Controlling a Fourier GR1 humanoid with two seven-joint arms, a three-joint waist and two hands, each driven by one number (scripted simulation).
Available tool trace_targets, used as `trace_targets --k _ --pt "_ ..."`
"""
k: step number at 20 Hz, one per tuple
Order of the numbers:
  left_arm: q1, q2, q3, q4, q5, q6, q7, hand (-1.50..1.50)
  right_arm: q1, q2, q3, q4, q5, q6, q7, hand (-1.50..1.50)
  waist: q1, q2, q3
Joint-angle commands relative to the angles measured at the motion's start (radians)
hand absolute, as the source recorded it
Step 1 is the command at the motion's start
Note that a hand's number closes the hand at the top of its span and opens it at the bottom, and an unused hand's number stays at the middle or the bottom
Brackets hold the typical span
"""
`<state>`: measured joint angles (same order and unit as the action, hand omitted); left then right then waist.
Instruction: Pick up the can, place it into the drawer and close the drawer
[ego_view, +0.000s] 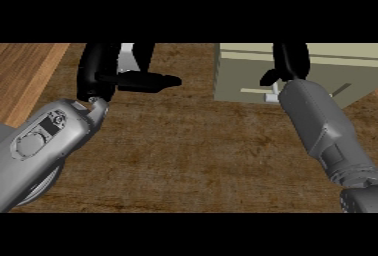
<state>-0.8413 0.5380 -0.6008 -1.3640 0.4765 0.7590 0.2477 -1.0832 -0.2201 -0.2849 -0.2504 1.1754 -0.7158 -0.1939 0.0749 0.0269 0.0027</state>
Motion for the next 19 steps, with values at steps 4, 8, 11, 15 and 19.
trace_targets --k 4,8,11,15,19 --pt "0.04 0.001 0.012 -0.012 -0.012 0.008 -0.012 -1.5 -0.087 0.075 -0.161 -0.046 -0.21 0.062 -0.145 -1.5 0.014 0.0 0.002" --pt "0.085 0.001 0.008 -0.02 -0.029 0.016 -0.039 -1.5 -0.084 0.127 -0.232 -0.07 -0.298 0.064 -0.212 -1.5 0.0 -0.006 0.001" --pt "0.095 0.013 0.01 -0.04 -0.024 0.001 -0.019 -1.5 -0.103 0.108 -0.299 -0.066 -0.381 0.161 -0.259 -1.5 -0.004 -0.009 0.002" --pt "0.139 0.013 0.034 -0.038 -0.026 -0.003 -0.052 -1.5 -0.118 0.139 -0.38 -0.085 -0.487 0.22 -0.284 -1.5 -0.028 -0.015 -0.001" --pt "0.206 0.005 0.036 -0.092 -0.05 0.014 -0.069 -1.5 -0.112 0.096 -0.389 -0.064 -0.508 0.273 -0.328 -1.5 -0.026 -0.014 -0.002"
